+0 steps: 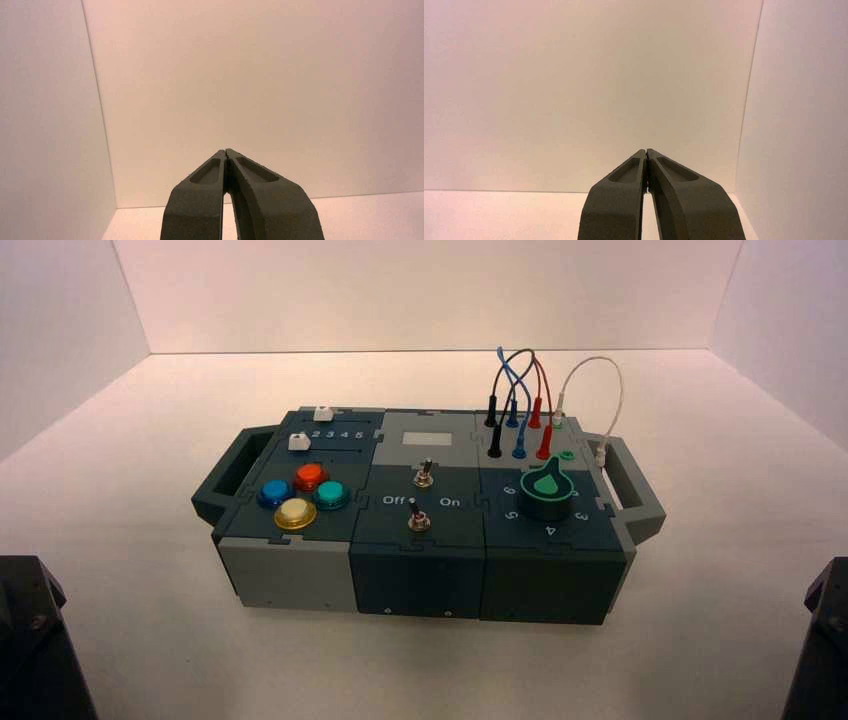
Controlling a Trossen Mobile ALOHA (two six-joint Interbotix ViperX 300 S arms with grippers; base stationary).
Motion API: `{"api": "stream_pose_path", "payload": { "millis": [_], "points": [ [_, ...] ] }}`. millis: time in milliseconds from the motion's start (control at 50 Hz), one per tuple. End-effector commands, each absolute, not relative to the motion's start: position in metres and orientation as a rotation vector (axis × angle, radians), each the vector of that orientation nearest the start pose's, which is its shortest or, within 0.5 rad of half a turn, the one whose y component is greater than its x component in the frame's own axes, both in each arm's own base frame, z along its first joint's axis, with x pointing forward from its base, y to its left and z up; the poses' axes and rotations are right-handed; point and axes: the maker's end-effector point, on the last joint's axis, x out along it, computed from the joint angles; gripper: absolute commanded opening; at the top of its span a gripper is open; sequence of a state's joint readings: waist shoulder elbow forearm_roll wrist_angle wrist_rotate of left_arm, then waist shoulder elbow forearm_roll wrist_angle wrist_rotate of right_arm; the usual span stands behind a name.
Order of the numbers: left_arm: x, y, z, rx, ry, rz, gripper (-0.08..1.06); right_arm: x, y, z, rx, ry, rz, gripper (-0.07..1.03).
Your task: Move the box away.
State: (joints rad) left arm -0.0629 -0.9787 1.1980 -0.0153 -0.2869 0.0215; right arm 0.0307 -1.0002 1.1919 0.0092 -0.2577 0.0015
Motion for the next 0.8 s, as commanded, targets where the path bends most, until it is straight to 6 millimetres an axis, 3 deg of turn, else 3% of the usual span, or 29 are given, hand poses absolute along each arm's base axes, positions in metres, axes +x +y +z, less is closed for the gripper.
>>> {"api": "stream_pose_path", "payload": {
  "millis": [20,280,440,680,800],
  "points": [
    [0.255,-0.015,0.297,0.009,-0.080,-0.058,-0.03,0.252,0.008,0.304,0.015,-0.089,0.032,-0.02],
    [0.256,-0.015,0.292,0.010,-0.049,-0.058,-0.03,0.253,0.011,0.298,0.016,-0.053,0.044,-0.02],
    [0.258,-0.022,0.283,0.009,0.061,-0.084,-0.03,0.253,0.027,0.287,0.013,0.051,0.104,-0.02],
    [0.246,-0.066,0.255,0.015,0.378,-0.255,-0.03,0.247,0.073,0.259,-0.015,0.307,0.281,-0.03],
    [0.235,-0.093,0.236,0.005,0.540,-0.357,-0.03,0.239,0.098,0.234,0.004,0.477,0.365,-0.03]
  ]
}}
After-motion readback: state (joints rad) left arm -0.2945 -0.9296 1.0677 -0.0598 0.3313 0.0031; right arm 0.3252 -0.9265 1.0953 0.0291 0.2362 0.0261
